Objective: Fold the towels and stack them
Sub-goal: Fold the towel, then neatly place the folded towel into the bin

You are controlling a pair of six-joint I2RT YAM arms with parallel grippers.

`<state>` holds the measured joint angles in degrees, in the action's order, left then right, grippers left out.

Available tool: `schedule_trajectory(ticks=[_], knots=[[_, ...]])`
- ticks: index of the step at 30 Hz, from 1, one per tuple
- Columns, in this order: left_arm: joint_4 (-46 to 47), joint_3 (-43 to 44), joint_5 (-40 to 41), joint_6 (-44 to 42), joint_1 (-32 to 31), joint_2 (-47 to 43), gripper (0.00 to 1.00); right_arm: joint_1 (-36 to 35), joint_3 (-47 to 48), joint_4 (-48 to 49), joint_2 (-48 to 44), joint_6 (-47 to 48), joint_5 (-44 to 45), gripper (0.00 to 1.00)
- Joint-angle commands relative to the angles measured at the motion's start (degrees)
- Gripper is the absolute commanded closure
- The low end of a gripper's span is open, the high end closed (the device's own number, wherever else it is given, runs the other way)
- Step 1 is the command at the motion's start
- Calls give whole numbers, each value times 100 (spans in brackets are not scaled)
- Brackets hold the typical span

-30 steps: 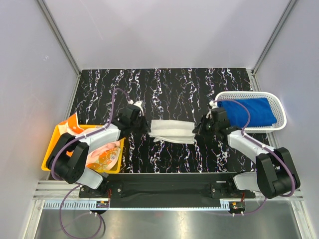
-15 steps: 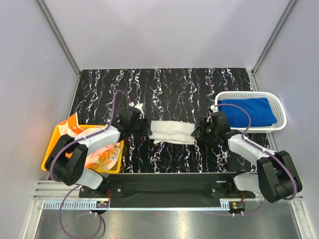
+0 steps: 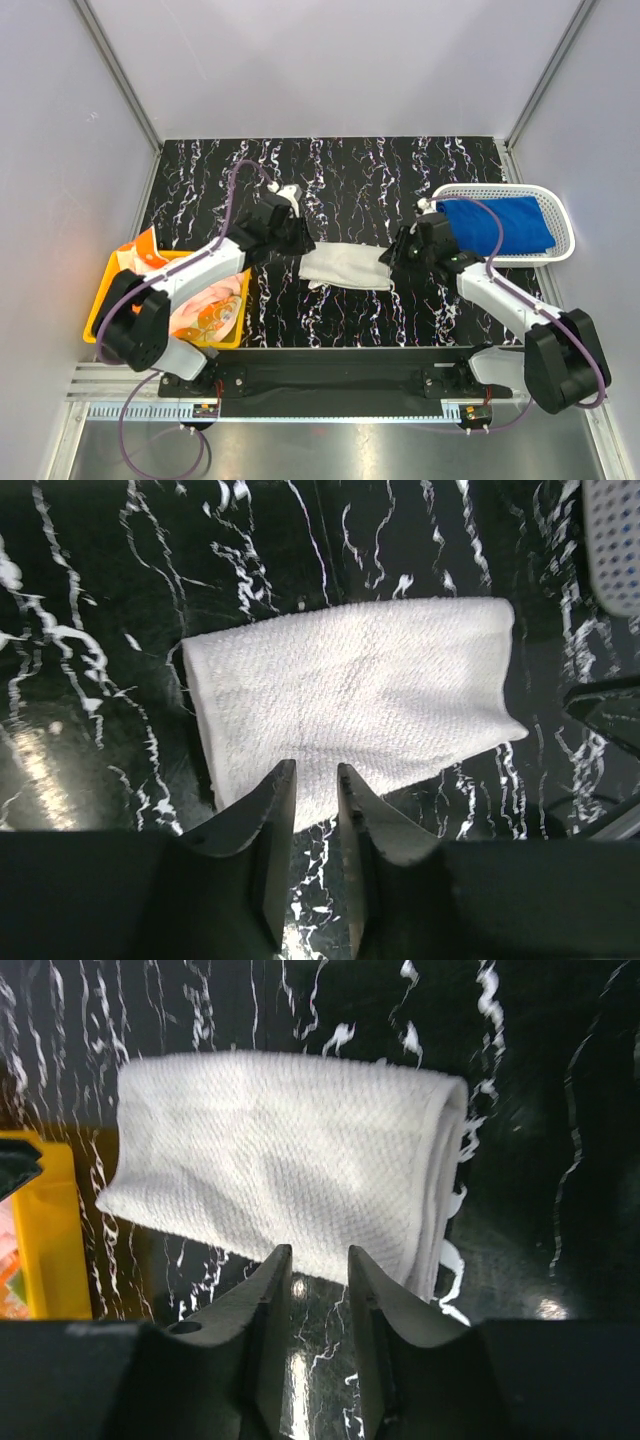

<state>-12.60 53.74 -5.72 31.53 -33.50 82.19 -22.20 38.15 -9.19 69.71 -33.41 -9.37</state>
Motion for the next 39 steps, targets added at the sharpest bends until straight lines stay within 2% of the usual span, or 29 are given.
schedule_trajectory(ticks=[1,6,11,16,20,24,25,26,33,39], knots=[[169,94,97,90,-166,490,74,-276,96,128,253,-245,154,66],[302,-240,202,441,-438,824,90,-347,-272,470,622,-622,-39,70],[399,-785,387,793,-544,992,100,-347,-774,708,798,-1044,49,71],[565,-1145,466,899,-579,913,100,-347,-880,665,825,-1159,163,71],[557,-1173,431,864,-579,886,100,-355,-731,305,500,-1133,321,67],[443,-1032,405,794,-588,816,99,-347,-222,-433,78,-896,786,55],[356,-945,405,776,-579,798,98,-347,-12,-565,25,-843,892,48],[320,-900,413,750,-588,772,98,-347,78,-732,-19,-747,1171,45],[100,-645,387,723,-597,456,97,-347,544,-654,797,-219,1525,42],[-154,-347,334,565,-597,175,96,-356,606,-136,1474,-113,1174,41]])
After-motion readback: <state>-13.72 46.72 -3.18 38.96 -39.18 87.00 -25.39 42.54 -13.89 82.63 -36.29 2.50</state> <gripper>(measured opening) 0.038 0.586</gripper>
